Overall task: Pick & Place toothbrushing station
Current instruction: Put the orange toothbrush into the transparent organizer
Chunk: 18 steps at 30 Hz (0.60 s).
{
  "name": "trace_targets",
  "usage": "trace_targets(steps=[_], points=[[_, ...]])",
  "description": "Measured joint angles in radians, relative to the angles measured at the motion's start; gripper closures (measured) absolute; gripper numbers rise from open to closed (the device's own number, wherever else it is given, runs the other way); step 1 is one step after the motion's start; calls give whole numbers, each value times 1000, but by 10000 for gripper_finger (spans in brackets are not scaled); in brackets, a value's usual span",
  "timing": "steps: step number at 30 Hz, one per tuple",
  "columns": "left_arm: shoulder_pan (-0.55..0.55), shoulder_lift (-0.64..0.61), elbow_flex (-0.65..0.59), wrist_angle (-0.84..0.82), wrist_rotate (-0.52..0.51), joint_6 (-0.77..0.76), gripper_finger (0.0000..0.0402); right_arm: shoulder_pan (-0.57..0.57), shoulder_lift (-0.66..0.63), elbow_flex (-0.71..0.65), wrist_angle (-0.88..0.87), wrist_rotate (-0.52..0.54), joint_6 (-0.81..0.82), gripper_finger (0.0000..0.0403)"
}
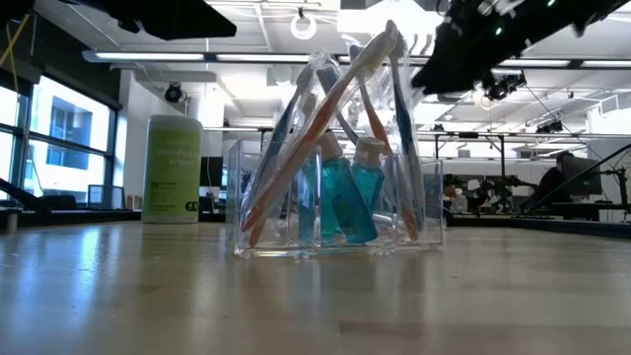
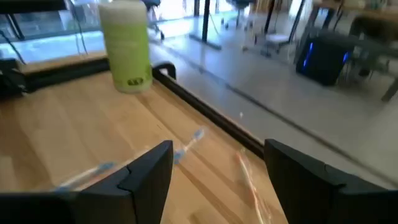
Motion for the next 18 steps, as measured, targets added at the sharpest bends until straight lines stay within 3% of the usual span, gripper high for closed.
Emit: trace_targets(steps=[3,9,15,18], points=[[-4,0,0,0,91,-11,207,-137,44,1,19,-117,5,159],[4,-1,0,-59,490,-63,219,-361,167,1,17,-310,8,159],[139,-28,0,-217,694,-252,249,-472,304,1,72,-428,5,159],[209,-82,0,-329,844,-371,262,-502,369,0,96,-469,-1,159]])
